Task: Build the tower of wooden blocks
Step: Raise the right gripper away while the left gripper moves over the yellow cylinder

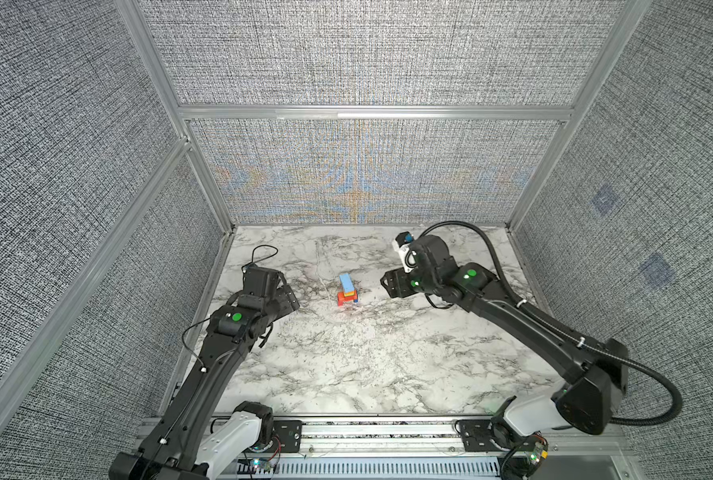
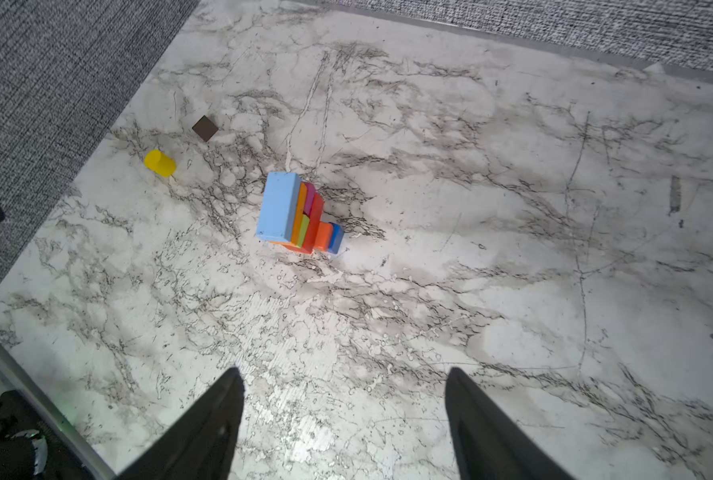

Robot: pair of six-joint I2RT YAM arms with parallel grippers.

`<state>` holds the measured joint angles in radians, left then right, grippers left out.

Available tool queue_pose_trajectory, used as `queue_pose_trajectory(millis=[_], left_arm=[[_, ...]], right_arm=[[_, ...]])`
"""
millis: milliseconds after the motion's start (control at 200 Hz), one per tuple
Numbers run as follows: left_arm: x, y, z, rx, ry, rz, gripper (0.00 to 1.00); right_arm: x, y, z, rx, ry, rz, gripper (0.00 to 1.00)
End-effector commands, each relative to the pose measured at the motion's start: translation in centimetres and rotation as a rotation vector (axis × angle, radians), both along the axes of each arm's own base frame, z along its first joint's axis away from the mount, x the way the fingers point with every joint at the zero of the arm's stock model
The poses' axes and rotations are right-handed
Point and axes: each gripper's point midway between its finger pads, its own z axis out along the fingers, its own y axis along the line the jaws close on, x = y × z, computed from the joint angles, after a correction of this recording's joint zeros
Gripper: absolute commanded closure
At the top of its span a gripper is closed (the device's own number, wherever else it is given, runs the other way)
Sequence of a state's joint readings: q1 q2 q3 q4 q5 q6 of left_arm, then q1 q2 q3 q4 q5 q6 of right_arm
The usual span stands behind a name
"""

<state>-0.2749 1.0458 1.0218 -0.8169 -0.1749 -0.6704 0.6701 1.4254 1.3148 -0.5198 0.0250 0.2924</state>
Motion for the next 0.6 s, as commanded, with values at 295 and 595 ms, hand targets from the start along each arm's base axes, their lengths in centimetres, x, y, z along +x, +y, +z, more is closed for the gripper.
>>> queue_pose_trajectory(millis=[295, 595], left_arm=[[3.0, 4.4, -4.5, 0.048, 0.28, 0.083, 0.14], [5.9, 7.3, -9.9, 0.091, 0.445, 0.155, 0.18]], right_arm=[[0.9, -3.0, -2.8, 0.313, 0.001, -0.088, 0.01], [1.1, -3.6, -4.1, 0.389, 0.034, -0.119, 0.01]])
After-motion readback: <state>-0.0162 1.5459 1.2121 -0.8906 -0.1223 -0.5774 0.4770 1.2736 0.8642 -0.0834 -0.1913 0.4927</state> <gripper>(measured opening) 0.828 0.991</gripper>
